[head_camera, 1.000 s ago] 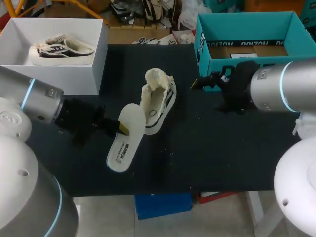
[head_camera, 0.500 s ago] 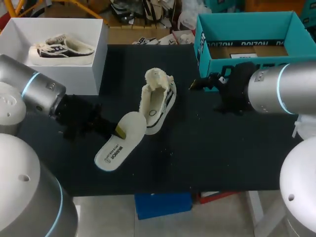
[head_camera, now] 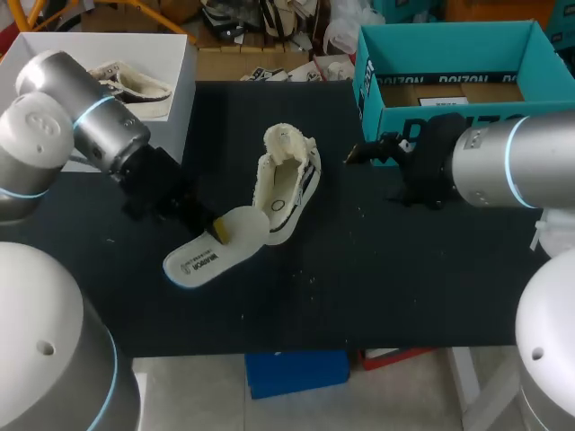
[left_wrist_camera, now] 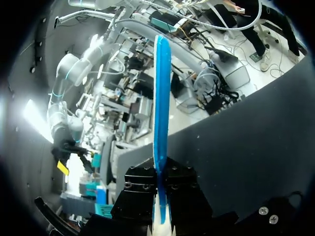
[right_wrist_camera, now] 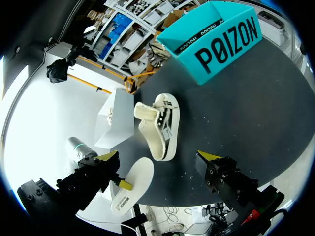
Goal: Take the shoe out of the shoebox, open the shoe tongue, remove and reinsert the insole, then place the shoe into the shoebox
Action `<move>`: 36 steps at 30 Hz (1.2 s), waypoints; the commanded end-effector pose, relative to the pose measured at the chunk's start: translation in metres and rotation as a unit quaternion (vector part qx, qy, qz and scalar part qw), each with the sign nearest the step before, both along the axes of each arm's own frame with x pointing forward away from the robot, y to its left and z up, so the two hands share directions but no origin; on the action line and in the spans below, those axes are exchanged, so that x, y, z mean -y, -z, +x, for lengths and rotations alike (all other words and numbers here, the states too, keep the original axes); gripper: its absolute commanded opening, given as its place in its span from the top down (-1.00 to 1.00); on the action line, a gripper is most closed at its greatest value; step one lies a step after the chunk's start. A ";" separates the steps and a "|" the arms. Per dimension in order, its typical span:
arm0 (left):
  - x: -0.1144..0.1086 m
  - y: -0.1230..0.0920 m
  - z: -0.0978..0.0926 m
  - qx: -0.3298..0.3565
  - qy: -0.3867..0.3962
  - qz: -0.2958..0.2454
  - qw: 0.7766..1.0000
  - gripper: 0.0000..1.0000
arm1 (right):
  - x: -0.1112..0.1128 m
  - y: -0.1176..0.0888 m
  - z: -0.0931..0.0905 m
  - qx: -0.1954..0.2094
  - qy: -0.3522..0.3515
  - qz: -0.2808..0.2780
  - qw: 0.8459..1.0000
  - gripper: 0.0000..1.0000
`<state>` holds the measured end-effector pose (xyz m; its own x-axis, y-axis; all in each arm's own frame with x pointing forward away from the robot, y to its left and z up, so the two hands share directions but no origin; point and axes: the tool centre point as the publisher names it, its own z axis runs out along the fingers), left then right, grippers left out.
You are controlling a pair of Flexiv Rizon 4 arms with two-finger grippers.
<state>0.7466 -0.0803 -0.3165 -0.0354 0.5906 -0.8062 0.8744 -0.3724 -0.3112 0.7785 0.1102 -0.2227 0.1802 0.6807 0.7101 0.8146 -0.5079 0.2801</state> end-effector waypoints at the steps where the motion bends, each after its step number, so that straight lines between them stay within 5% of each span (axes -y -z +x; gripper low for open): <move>1: -0.001 -0.015 0.010 0.029 0.003 0.062 0.998 1.00 | 0.000 -0.001 0.000 -0.001 0.000 -0.001 1.000 -1.00; 12: 0.010 -0.004 0.029 0.047 0.007 0.103 0.994 1.00 | 0.000 -0.001 0.000 -0.001 0.000 -0.001 1.000 -1.00; 36: 0.037 0.022 0.077 0.020 0.027 0.099 0.994 1.00 | 0.000 -0.001 0.000 -0.001 0.000 -0.001 1.000 -1.00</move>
